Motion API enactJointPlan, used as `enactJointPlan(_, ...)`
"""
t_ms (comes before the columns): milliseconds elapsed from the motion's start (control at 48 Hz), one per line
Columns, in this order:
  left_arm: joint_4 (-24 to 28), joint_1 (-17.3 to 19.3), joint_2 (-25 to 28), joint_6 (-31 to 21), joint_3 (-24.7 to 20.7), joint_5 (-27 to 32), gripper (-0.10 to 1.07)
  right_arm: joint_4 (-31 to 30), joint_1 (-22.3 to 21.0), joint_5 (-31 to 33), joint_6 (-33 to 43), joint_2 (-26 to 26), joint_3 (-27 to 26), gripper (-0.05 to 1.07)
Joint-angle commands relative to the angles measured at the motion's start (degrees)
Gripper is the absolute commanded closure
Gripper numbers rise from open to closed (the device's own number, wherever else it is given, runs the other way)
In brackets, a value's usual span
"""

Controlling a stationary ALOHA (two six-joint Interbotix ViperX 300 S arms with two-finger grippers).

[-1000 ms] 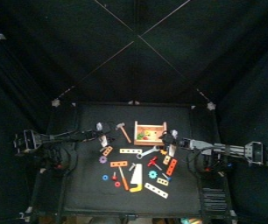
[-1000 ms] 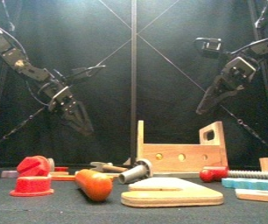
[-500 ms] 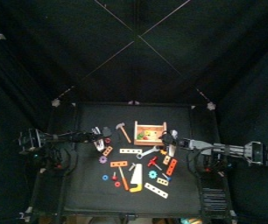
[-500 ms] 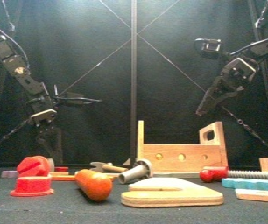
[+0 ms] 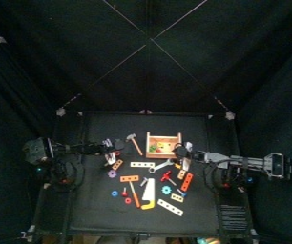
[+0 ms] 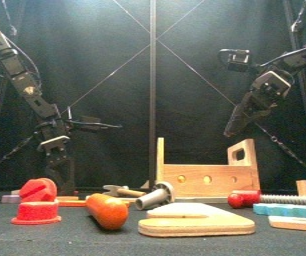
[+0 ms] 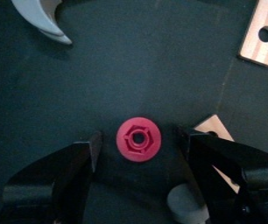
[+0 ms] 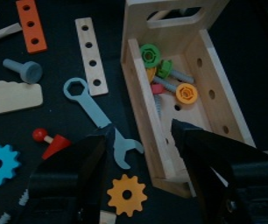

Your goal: Grab red nut

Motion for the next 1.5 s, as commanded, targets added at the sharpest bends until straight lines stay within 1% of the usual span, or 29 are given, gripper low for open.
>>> enactJointPlan(0,0.00,0.09,0.97,0.09,-0.97,-0.09,-0.02,0.00,0.00,-0.53,0.09,-0.26,-1.41,0.14)
enactJointPlan(250,-0.09,0.00,1.49,0.00,-1.05,0.35,0.00,-0.09,-0.09,-0.53,0.09,-0.26,-1.49,0.14)
enactJointPlan(417,0.18,-0.09,1.32,0.09,-1.05,1.49,0.04,-0.09,-0.09,-0.53,0.09,-0.26,-1.58,0.14)
enactJointPlan(562,0.18,-0.18,1.05,0.09,-1.14,2.46,0.13,-0.18,-0.18,-0.53,0.09,-0.35,-1.67,0.14)
enactJointPlan(750,0.09,-0.09,0.18,0.09,-1.23,2.72,0.29,-0.44,-0.18,-0.53,0.09,-0.26,-1.67,0.14)
enactJointPlan(833,0.09,-0.18,-0.88,0.09,-1.41,2.72,0.32,-0.44,-0.18,-0.53,0.09,-0.35,-1.67,0.14)
enactJointPlan(1021,-0.09,-0.18,-4.75,-0.09,-2.11,3.08,0.33,-0.44,-0.09,-0.53,0.09,-0.26,-1.67,0.14)
enactJointPlan(1167,-1.41,-0.62,-7.21,-0.09,-2.46,2.90,0.33,-0.44,-0.18,-0.53,0.09,-0.26,-1.76,0.14)
enactJointPlan(1479,-1.67,-0.97,-7.82,-0.18,-2.72,2.55,0.33,-0.35,0.26,-0.18,0.18,-0.53,-1.76,0.14)
